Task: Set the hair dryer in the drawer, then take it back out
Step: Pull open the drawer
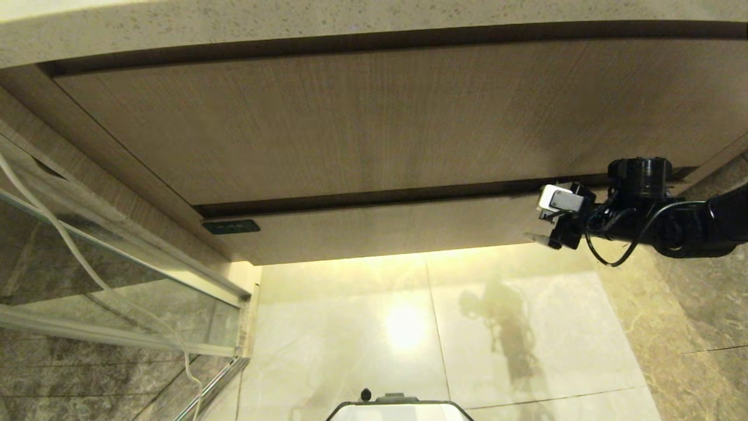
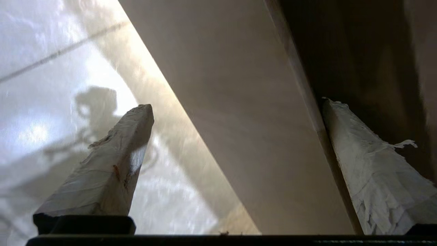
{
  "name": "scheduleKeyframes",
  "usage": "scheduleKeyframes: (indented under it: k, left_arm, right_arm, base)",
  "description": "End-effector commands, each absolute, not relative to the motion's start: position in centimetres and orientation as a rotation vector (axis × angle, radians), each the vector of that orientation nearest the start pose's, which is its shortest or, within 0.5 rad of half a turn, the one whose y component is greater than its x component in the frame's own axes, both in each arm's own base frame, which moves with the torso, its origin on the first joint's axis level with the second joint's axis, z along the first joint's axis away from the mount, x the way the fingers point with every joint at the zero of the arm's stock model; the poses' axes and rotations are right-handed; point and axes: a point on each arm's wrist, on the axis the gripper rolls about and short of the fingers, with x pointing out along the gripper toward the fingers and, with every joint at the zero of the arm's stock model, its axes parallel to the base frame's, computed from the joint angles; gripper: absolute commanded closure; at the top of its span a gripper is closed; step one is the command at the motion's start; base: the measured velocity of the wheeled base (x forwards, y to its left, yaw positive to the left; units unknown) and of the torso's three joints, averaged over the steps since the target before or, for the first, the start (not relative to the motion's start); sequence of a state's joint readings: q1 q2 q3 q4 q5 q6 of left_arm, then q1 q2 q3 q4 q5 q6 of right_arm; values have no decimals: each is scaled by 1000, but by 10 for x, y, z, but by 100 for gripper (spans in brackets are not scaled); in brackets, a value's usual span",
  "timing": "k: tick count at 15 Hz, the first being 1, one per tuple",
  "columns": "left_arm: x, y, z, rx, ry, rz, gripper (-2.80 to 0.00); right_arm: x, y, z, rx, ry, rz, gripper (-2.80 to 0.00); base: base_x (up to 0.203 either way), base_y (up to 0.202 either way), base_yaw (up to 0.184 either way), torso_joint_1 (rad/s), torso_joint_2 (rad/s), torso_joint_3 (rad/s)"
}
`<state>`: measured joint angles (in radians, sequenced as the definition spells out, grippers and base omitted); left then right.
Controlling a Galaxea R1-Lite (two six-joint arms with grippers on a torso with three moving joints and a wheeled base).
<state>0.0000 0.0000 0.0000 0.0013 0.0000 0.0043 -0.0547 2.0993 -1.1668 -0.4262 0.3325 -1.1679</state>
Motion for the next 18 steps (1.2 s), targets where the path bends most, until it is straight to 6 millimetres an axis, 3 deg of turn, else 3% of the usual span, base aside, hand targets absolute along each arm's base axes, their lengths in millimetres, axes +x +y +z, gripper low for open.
scheduleKeyframes:
  k: [1, 9, 13, 18]
  left_arm:
    - [-23, 0, 75, 5, 3, 0, 0]
    - [-23, 0, 75, 5, 2, 0, 0]
    - [-23, 0, 75, 5, 3, 0, 0]
    - [-23, 0, 75, 5, 2, 0, 0]
  right_arm:
    - [397, -13, 119, -1042, 284, 532, -280]
    - [386, -13, 114, -1034, 372, 525, -280]
    - [371, -10, 113, -1026, 397, 547, -280]
    - [330, -9, 129, -1011, 432, 572, -280]
  base:
    - [0, 0, 0, 0, 0, 0]
    - [0, 0, 0, 0, 0, 0]
    - [0, 0, 0, 0, 0, 0]
    - [0, 0, 0, 0, 0, 0]
